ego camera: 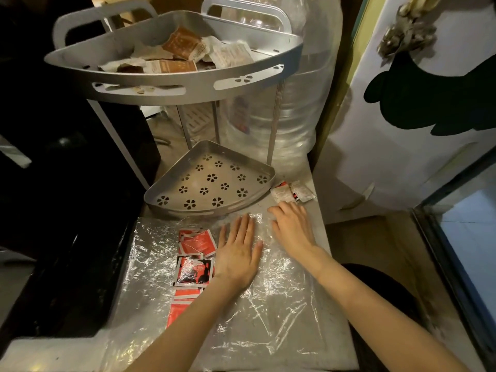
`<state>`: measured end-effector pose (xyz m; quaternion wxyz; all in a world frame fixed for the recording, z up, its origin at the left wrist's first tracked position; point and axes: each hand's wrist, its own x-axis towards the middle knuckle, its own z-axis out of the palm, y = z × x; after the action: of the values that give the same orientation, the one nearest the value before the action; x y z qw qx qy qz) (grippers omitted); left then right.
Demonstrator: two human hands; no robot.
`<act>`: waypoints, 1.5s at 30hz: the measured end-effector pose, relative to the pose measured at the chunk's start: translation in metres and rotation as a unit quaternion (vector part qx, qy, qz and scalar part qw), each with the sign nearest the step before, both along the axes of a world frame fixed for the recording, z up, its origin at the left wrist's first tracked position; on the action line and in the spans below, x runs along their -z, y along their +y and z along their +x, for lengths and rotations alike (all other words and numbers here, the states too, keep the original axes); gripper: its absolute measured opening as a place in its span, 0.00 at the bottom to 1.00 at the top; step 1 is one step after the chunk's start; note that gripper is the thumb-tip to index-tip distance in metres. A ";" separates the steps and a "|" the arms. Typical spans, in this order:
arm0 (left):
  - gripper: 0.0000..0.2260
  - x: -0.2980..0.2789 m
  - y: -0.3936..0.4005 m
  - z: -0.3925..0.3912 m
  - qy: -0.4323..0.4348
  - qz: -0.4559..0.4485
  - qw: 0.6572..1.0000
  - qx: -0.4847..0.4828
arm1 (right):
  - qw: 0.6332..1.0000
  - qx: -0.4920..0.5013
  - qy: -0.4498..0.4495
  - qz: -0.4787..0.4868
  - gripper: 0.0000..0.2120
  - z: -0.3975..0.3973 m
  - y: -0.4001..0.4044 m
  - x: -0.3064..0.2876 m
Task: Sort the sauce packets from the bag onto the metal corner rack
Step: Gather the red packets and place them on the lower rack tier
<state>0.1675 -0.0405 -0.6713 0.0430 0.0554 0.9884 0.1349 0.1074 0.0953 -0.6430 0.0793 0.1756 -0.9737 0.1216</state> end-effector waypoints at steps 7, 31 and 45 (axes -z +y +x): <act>0.28 0.002 0.000 -0.001 -0.002 0.004 1.000 -0.002 | 0.998 -0.002 0.031 -0.046 0.04 0.000 0.001 -0.002; 0.30 -0.001 -0.002 0.001 0.012 -0.007 1.000 0.014 | 0.802 0.227 -0.171 -0.526 0.06 0.013 0.083 -0.015; 0.29 -0.026 0.038 0.063 -0.015 0.018 0.994 0.109 | 0.631 0.246 -0.310 -0.668 0.05 0.033 0.063 -0.028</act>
<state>0.2310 -0.0027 -0.6456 0.0717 0.1615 0.9731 0.1478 0.1407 0.1588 -0.6148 -0.1051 -0.2190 -0.6007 0.7617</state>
